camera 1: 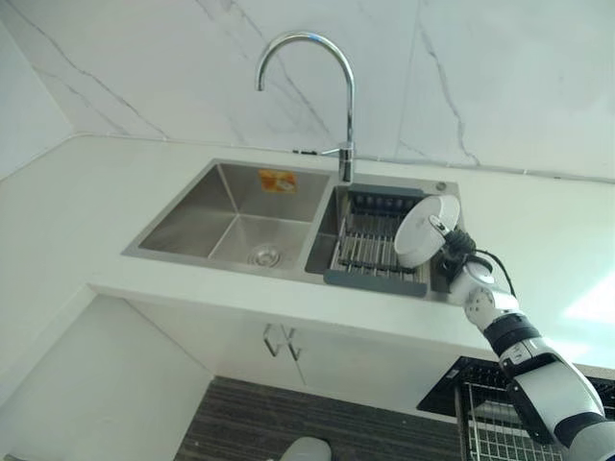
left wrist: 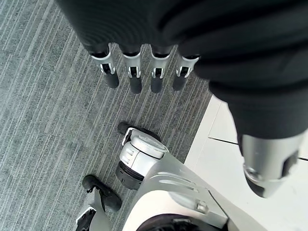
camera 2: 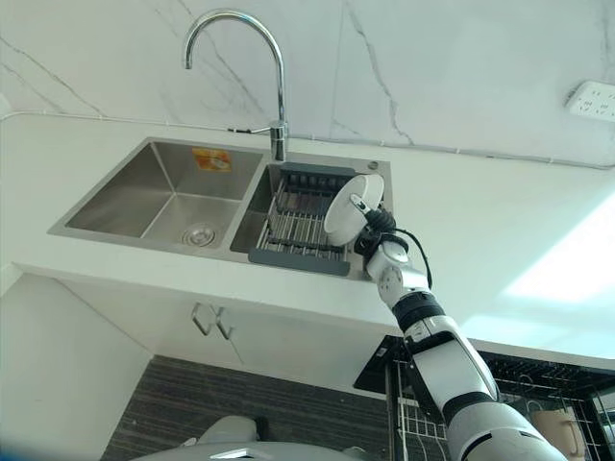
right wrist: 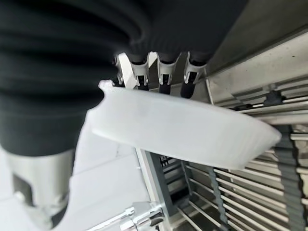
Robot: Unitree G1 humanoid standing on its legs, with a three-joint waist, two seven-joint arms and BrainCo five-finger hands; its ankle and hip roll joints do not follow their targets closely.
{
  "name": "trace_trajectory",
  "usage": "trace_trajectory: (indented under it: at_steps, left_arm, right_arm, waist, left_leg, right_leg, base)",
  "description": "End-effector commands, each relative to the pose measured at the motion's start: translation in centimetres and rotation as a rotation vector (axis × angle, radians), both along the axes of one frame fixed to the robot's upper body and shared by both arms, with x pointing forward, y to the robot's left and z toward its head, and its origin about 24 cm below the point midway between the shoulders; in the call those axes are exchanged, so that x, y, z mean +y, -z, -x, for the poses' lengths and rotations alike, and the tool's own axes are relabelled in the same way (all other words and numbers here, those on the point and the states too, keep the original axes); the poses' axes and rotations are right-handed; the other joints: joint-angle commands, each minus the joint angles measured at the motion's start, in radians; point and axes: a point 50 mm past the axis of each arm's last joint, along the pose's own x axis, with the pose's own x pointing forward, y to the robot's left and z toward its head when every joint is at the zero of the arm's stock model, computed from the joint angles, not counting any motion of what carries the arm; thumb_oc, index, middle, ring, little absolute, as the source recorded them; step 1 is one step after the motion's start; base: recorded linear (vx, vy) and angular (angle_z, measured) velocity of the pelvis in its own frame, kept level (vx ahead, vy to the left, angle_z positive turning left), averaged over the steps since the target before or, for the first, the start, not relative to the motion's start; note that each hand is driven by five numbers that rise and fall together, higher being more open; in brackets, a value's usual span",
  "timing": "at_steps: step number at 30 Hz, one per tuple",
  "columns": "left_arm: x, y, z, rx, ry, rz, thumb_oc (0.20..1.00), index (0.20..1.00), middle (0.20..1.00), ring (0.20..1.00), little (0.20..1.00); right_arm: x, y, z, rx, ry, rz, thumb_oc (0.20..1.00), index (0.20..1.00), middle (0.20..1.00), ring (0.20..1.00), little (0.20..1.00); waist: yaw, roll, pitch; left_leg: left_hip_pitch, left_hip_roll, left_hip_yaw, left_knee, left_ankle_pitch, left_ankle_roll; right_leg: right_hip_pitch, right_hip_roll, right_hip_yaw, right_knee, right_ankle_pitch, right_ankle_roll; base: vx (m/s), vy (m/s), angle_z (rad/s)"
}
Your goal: Place the dishes in the dishwasher.
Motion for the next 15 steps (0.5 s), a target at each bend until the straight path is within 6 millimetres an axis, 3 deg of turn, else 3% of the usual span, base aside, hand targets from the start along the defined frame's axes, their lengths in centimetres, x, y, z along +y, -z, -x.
trace_trajectory:
  at_steps: [1, 7, 8, 9, 10, 11, 15]
  left_arm:
    - [1.80, -0.36, 0.09, 0.032, 0.041, -0.049, 1.000, 1.000, 1.000, 1.000, 1.000]
    - [1.86, -0.37, 0.12, 0.034, 0.041, -0.049, 1.000, 1.000, 1.000, 1.000, 1.000]
    - [1.86, -0.37, 0.15, 0.035, 0.041, -0.050, 1.000, 1.000, 1.000, 1.000, 1.000]
    - [1.86, -0.37, 0.16, 0.035, 0.042, -0.050, 1.000, 1.000, 1.000, 1.000, 1.000]
    - [1.87, -0.37, 0.15, 0.034, 0.042, -0.050, 1.000, 1.000, 1.000, 1.000, 1.000]
    - [1.87, -0.37, 0.15, 0.034, 0.042, -0.050, 1.000, 1.000, 1.000, 1.000, 1.000]
    - [1.93, -0.39, 0.19, 0.032, 0.040, -0.050, 1.000, 1.000, 1.000, 1.000, 1.000]
  right_arm:
    - [-0.30, -3.54, -1.80, -0.116, 0.006, 0.017, 1.000, 1.000, 1.000, 1.000, 1.000]
    - [-0.28, -3.73, -1.88, -0.120, 0.008, 0.020, 1.000, 1.000, 1.000, 1.000, 1.000]
    - [-0.38, -3.76, -1.88, -0.123, 0.007, 0.023, 0.743, 0.743, 0.743, 0.743, 0.743]
    - [-0.42, -3.78, -1.88, -0.125, 0.007, 0.024, 0.583, 0.583, 0.583, 0.583, 0.583]
    - [-0.43, -3.85, -1.91, -0.130, 0.011, 0.028, 0.341, 0.341, 0.341, 0.341, 0.341]
    - [-0.42, -3.87, -1.91, -0.131, 0.011, 0.030, 0.200, 0.200, 0.200, 0.200, 0.200]
    - [-0.51, -3.98, -1.89, -0.140, 0.011, 0.041, 0.200, 0.200, 0.200, 0.200, 0.200]
  waist:
    - [0.038, -0.015, 0.008]
    - [0.039, -0.012, 0.010]
    - [0.039, -0.012, 0.010]
    - [0.040, -0.012, 0.010]
    - [0.040, -0.012, 0.010]
    - [0.040, -0.012, 0.010]
    - [0.040, -0.011, 0.011]
  left_leg:
    - [-0.018, 0.009, 0.033, 0.069, -0.085, -0.017]
    - [-0.020, 0.009, 0.030, 0.069, -0.084, -0.018]
    - [-0.020, 0.009, 0.030, 0.069, -0.084, -0.018]
    - [-0.021, 0.009, 0.030, 0.069, -0.084, -0.018]
    - [-0.021, 0.009, 0.029, 0.069, -0.084, -0.019]
    - [-0.021, 0.009, 0.029, 0.069, -0.084, -0.019]
    - [-0.021, 0.009, 0.029, 0.069, -0.083, -0.019]
  right_leg:
    - [0.047, -0.051, -0.015, -0.070, 0.049, 0.077]
    - [0.047, -0.052, -0.017, -0.070, 0.048, 0.077]
    - [0.047, -0.052, -0.018, -0.070, 0.048, 0.077]
    - [0.047, -0.052, -0.018, -0.070, 0.047, 0.077]
    - [0.047, -0.053, -0.018, -0.070, 0.047, 0.077]
    - [0.047, -0.053, -0.018, -0.070, 0.047, 0.077]
    - [0.048, -0.053, -0.020, -0.070, 0.046, 0.076]
  base:
    - [0.00, 0.000, 0.00]
    - [0.00, 0.000, 0.00]
    - [0.00, 0.000, 0.00]
    - [0.00, 0.000, 0.00]
    - [0.00, 0.000, 0.00]
    - [0.00, -0.002, 0.03]
    - [0.00, -0.001, 0.01]
